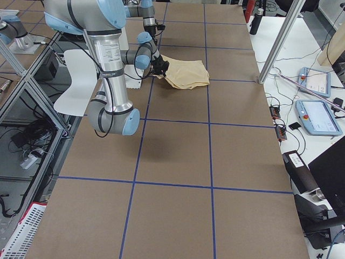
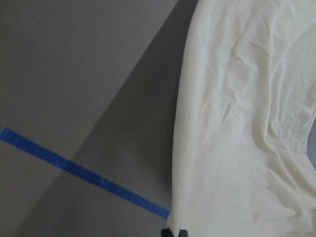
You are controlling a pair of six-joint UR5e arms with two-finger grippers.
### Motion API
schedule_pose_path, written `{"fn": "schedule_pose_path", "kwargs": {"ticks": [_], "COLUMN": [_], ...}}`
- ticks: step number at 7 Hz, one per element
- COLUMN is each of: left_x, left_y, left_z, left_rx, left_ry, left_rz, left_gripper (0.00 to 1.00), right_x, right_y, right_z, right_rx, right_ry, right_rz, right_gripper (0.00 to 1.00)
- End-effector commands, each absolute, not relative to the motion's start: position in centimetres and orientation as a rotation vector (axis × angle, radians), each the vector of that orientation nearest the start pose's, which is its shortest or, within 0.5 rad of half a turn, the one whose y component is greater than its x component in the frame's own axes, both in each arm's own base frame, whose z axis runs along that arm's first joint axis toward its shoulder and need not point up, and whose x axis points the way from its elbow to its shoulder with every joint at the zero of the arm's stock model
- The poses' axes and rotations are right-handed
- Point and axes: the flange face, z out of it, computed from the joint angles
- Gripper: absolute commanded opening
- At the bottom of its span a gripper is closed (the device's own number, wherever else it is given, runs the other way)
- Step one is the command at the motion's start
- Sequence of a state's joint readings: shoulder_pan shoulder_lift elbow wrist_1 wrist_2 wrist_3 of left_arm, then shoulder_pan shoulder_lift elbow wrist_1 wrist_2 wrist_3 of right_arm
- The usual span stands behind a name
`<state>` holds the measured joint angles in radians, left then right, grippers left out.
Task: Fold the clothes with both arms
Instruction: 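Lift the near edge with both grippers and fold it toward the far edge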
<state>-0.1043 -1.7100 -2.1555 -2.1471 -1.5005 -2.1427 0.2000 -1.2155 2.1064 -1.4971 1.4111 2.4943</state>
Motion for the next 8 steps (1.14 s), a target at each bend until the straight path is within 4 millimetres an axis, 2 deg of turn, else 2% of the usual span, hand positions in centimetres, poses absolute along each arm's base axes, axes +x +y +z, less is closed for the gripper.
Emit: {"fn": "schedule_pose_path", "kwargs": {"ticks": [1, 2, 3, 4, 5, 6, 7, 8], "left_x": [44.1, 42.9, 43.3, 44.5, 45.8, 46.7, 47.2, 47.6], "left_y": [-24.5, -30.3, -34.6, -39.1, -42.5, -46.1, -48.3, -50.6], "left_z": [24.7, 23.4, 23.7, 24.9, 26.4, 27.5, 29.8, 31.9], "left_rx": [-0.082, 0.013, 0.019, 0.060, 0.089, 0.111, 0.119, 0.143], "left_ry": [1.277, 1.276, 1.244, 1.200, 1.154, 1.125, 1.143, 1.134], "left_rz": [-0.612, -0.602, -0.598, -0.626, -0.646, -0.679, -0.692, -0.692], "left_gripper": [0.00, 0.00, 0.00, 0.00, 0.00, 0.00, 0.00, 0.00], "right_x": [-47.1, -48.8, -51.5, -52.0, -53.5, -54.7, -56.1, -56.4], "right_y": [-29.0, -33.0, -37.3, -41.6, -47.1, -51.2, -54.7, -57.4], "right_z": [21.3, 20.9, 20.1, 20.6, 21.1, 22.0, 21.5, 21.7], "right_rx": [-0.233, -0.223, -0.195, -0.225, -0.241, -0.244, -0.247, -0.223], "right_ry": [-1.029, -1.007, -0.979, -0.934, -0.944, -0.949, -0.927, -0.911], "right_rz": [1.046, 1.056, 1.077, 1.052, 1.036, 1.013, 0.982, 0.951], "right_gripper": [0.00, 0.00, 0.00, 0.00, 0.00, 0.00, 0.00, 0.00]}}
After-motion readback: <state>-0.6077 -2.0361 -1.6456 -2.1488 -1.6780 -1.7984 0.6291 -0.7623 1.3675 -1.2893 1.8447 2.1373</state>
